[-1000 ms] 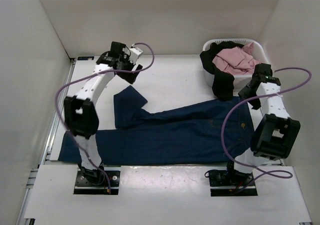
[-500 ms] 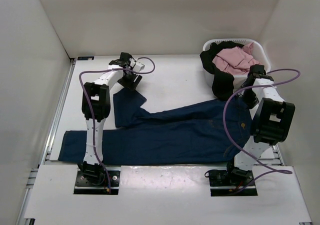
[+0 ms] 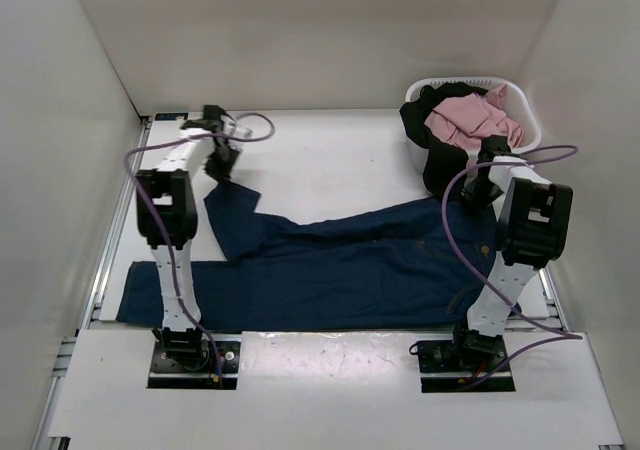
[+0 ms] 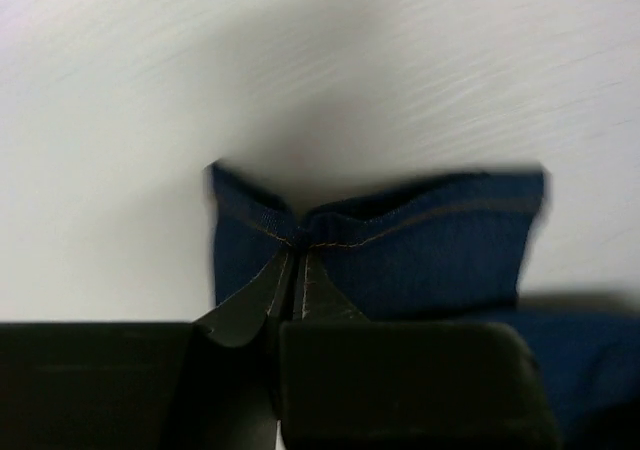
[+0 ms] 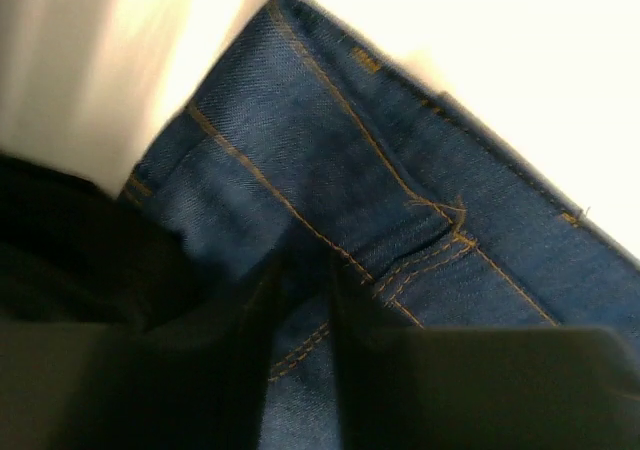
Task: Fold and stack the trousers
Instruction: Flatten the trousers out, then fold the trousers
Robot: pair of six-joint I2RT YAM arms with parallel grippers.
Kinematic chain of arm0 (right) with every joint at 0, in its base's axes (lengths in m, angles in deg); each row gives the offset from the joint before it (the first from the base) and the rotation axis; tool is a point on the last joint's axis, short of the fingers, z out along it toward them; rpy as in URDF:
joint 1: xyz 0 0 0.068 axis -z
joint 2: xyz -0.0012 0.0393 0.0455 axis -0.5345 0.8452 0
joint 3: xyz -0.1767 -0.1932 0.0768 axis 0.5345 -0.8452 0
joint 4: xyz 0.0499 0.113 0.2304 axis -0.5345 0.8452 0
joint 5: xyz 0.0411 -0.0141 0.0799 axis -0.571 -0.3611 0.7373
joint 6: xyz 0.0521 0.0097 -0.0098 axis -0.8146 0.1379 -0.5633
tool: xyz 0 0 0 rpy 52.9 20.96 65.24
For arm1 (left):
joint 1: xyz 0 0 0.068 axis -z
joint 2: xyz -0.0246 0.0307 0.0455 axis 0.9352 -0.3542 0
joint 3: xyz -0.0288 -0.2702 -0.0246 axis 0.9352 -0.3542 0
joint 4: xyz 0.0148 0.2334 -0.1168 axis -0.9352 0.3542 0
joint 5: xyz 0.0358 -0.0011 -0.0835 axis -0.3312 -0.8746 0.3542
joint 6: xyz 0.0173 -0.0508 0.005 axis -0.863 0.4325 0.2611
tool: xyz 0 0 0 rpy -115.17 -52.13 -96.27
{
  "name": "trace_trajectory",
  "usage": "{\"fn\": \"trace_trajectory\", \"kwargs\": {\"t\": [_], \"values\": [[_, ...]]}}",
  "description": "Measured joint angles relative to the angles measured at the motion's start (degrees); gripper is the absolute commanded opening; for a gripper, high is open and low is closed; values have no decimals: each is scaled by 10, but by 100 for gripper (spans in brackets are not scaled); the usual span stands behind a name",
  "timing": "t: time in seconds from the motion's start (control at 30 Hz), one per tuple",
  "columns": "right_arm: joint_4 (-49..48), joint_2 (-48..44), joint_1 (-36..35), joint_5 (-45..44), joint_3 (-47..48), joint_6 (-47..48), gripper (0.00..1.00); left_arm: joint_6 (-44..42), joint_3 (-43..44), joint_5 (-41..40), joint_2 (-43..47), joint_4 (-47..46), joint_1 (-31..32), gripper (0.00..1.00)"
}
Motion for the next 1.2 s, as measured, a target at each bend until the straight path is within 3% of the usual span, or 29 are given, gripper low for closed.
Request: {"fn": "trace_trajectory", "kwargs": {"t": [0.07, 0.33, 0.6, 0.83, 1.0, 1.03, 1.07, 1.1, 1.2], "values": [[-12, -8, -7, -2, -14, -15, 0, 7, -3, -10, 36, 5, -43, 14], [-7, -91, -13, -23, -80, -27, 0, 11, -10, -76, 232, -9, -185, 14], [-19, -327, -14, -50, -176, -4, 0, 5, -193, -103, 323, -12, -212, 14], [2, -342, -14, -42, -272, -6, 0, 7, -327, -99, 337, -2, -216, 14], [51, -404, -14, -38, -358, -47, 0, 0, -434, -106, 438, -24, -219, 14], [60, -423, -14, -36, -374, -60, 5, -4, -454, -110, 459, -26, -224, 14], [68, -441, -14, -35, -390, -70, 20, -9, -470, -112, 475, -28, -232, 14], [80, -457, -14, -34, -404, -82, 49, -14, -483, -114, 486, -30, -242, 14], [124, -502, -14, -31, -425, -98, 61, -26, -511, -118, 495, -39, -277, 14]]}}
